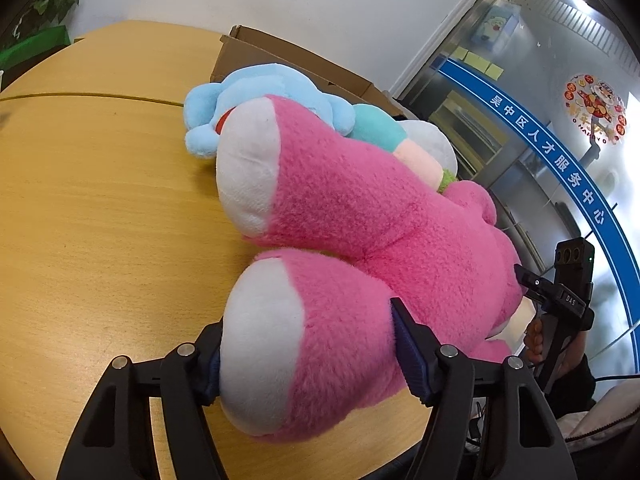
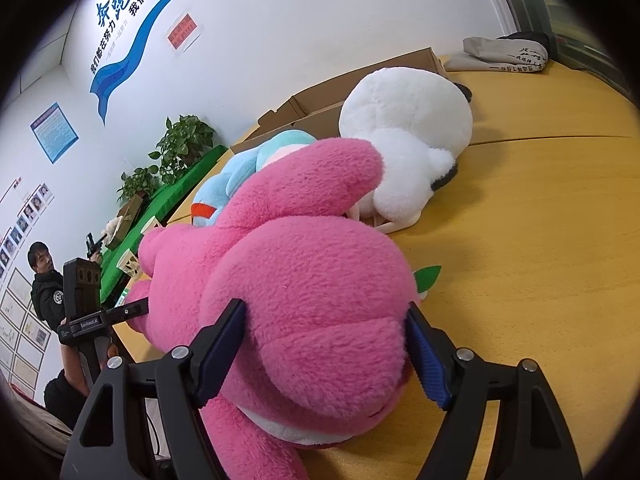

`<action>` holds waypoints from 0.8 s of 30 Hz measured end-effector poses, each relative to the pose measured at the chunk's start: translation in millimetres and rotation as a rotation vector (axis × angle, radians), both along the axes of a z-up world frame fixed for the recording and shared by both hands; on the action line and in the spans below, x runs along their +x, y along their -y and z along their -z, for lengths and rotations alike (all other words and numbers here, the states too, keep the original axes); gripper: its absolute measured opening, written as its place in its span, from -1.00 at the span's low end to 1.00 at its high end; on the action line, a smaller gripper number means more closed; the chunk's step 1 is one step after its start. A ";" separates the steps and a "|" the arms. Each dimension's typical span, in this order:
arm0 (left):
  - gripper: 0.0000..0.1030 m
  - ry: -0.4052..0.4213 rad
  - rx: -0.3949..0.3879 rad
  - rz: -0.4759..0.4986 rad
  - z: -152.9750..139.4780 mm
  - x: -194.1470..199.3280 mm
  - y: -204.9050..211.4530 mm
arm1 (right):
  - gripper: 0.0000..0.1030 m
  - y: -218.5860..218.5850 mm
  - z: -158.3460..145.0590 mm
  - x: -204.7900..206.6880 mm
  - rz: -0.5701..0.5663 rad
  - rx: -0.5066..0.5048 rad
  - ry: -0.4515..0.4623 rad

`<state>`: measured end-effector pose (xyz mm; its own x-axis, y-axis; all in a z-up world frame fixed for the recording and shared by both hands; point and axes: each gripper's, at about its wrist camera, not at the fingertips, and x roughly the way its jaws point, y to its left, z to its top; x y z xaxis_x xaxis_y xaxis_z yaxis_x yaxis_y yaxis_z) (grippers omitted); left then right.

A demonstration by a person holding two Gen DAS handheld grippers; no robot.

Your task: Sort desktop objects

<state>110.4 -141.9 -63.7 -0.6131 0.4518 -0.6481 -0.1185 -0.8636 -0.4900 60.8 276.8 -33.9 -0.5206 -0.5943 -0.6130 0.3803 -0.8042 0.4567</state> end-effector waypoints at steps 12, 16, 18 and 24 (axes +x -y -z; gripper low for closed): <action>0.72 -0.021 -0.010 -0.031 3.7 -0.2 1.6 | 0.63 -2.8 3.6 -4.8 -0.028 -0.022 0.002; 0.82 -0.025 -0.024 -0.028 3.9 -4.7 -0.7 | 0.66 -3.2 4.6 -4.3 -0.030 -0.025 0.000; 0.92 -0.024 -0.034 -0.030 4.4 -6.8 -2.0 | 0.68 -3.6 5.4 -3.5 -0.031 -0.028 -0.001; 0.99 -0.022 -0.037 -0.041 7.5 -10.1 -0.9 | 0.73 -3.3 7.3 -4.7 -0.037 -0.041 -0.004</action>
